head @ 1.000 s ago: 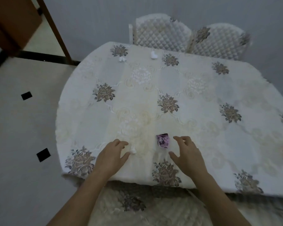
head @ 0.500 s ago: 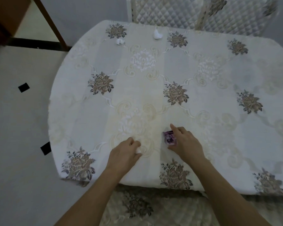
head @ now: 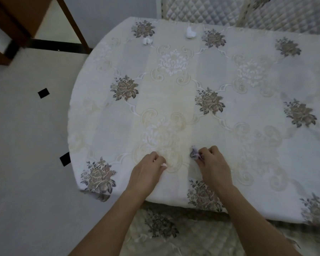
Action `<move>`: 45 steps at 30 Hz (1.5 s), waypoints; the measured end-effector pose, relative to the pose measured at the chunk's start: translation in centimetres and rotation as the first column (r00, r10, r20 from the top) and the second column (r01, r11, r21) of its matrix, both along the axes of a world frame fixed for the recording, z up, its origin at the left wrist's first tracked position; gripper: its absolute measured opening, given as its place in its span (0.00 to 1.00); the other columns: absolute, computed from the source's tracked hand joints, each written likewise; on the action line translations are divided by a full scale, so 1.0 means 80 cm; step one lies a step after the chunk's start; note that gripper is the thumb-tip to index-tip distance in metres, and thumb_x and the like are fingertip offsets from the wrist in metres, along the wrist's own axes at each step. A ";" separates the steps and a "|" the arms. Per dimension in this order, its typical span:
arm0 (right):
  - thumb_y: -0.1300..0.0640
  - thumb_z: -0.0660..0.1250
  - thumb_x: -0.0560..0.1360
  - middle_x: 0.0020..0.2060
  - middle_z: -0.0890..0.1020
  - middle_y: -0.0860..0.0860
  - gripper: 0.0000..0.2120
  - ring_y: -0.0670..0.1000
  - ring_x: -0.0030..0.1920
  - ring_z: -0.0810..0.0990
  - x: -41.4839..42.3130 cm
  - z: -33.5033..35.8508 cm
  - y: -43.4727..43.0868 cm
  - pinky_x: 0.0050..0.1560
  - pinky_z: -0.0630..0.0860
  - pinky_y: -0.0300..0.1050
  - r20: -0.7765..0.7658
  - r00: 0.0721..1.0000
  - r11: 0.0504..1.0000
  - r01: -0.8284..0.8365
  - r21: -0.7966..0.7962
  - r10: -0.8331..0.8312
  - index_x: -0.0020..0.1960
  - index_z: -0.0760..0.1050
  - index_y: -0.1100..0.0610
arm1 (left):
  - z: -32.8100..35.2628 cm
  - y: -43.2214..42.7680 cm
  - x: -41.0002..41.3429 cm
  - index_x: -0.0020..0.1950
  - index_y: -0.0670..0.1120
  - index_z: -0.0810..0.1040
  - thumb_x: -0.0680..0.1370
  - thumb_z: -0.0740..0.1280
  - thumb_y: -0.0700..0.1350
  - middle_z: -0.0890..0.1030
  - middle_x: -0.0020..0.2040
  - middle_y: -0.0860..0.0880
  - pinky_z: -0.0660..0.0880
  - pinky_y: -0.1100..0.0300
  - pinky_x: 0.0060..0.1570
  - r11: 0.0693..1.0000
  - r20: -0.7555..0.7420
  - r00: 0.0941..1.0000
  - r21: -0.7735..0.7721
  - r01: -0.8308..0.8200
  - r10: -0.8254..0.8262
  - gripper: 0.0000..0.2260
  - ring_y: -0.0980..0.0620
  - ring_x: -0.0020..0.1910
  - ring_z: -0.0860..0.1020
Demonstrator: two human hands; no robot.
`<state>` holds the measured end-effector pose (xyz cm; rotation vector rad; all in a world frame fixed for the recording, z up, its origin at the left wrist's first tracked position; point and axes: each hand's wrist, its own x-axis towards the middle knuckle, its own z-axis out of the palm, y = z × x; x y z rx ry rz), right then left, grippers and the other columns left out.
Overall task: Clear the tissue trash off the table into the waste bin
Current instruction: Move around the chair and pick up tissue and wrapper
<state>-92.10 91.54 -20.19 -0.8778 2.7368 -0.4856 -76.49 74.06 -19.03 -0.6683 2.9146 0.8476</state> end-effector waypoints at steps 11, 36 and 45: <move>0.46 0.61 0.81 0.37 0.79 0.49 0.15 0.51 0.32 0.76 0.023 0.048 0.005 0.31 0.74 0.50 0.040 0.992 0.953 0.124 -0.278 -0.117 0.49 0.80 0.55 | 0.059 0.013 0.032 0.55 0.51 0.82 0.80 0.66 0.53 0.83 0.43 0.56 0.77 0.59 0.41 0.942 -0.099 0.947 0.178 -0.285 0.305 0.09 0.58 0.37 0.78; 0.47 0.67 0.79 0.23 0.72 0.44 0.17 0.46 0.25 0.73 0.058 0.277 0.047 0.28 0.64 0.37 0.005 0.966 0.764 0.208 -0.610 -0.258 0.32 0.70 0.48 | 0.276 0.072 -0.003 0.47 0.55 0.79 0.80 0.67 0.51 0.83 0.41 0.56 0.79 0.49 0.37 0.956 -0.470 0.852 0.273 -0.111 0.233 0.03 0.57 0.26 0.79; 0.40 0.62 0.79 0.30 0.78 0.47 0.20 0.47 0.29 0.75 0.091 0.288 0.125 0.31 0.72 0.49 -0.092 0.840 0.732 0.407 -0.547 -0.535 0.34 0.72 0.50 | 0.277 0.117 -0.039 0.47 0.54 0.78 0.80 0.66 0.52 0.81 0.39 0.54 0.79 0.50 0.35 0.945 -0.506 0.862 0.268 0.185 -0.026 0.04 0.56 0.27 0.79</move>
